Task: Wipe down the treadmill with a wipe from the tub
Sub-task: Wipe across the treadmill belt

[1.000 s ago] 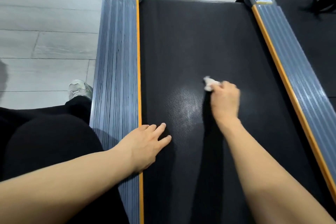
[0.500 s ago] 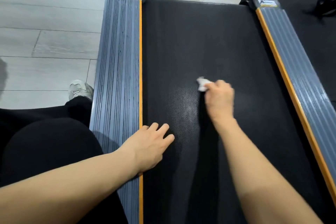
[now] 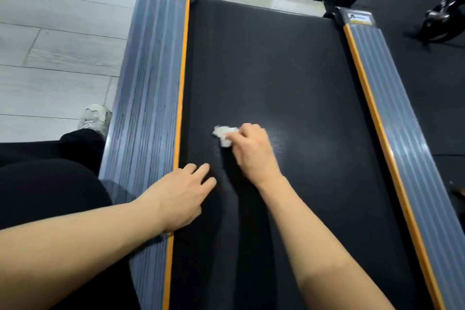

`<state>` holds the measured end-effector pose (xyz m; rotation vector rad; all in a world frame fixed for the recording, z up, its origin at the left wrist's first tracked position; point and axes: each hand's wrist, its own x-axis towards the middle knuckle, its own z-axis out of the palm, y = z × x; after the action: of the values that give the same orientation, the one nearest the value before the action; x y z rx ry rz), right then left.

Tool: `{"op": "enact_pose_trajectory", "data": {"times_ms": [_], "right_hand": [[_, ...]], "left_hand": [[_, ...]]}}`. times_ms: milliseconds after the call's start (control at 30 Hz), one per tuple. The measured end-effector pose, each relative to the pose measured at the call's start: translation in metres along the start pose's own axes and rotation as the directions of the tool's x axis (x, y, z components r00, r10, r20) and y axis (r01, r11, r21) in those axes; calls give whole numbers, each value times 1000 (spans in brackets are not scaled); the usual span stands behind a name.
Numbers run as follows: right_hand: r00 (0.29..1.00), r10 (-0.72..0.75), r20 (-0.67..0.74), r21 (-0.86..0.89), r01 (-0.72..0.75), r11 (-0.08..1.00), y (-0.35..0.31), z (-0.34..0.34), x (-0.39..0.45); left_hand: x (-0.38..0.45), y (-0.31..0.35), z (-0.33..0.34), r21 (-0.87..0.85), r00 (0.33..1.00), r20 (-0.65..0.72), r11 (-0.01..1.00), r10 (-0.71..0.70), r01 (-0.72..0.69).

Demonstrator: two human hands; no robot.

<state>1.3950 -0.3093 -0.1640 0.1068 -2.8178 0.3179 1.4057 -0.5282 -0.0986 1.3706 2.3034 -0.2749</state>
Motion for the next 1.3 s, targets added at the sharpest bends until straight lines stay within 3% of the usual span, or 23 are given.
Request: {"op": "enact_pose_trajectory", "data": {"times_ms": [67,167,200,267,467,567,633,733,833,933,1067,1300], "right_hand": [[956,264,-126,-202,-285,937,61,-16,-26],[697,641,-322,-176,-709,683,130,-42,-79],[626,692,-361,-139,-769,623,137,-44,-90],[574,717,-394,-80,-799,596,139,-40,-99],[557,723,-409,-16,-797,604,140,-34,-101],[564,717,-410,0,-786,618,143,-31,-104],[554,719,-419,4,-791,612,144,-30,-98],[530,740,-413,6,-811,585,145,-35,-96],[514,772,-373,-2,-833,553,142,-37,-89],[488,811,-321,-16,-859,511,140,-41,-87],[516,783,-348,-22,-839,543,140,-43,-89],[528,765,-368,2,-823,568,140,-38,-95]], "left_hand": [[2,-3,-1,-46,999,-48,999,-7,5],[11,-12,-11,-15,998,-53,999,-41,40],[17,-15,-14,-8,996,-78,999,-48,48],[33,-16,-22,-26,989,-137,998,-56,53],[132,-12,-43,67,939,-295,984,178,-165],[183,-5,-50,42,918,-294,963,268,-267],[198,-8,-53,26,919,-245,950,309,-312],[196,-17,-60,77,906,-31,905,421,-418],[194,-26,-73,91,900,119,898,420,-431],[191,-18,-83,59,914,183,924,363,-378],[184,-1,-78,82,948,175,955,268,-285],[179,4,-64,149,968,119,960,220,-236]]}}
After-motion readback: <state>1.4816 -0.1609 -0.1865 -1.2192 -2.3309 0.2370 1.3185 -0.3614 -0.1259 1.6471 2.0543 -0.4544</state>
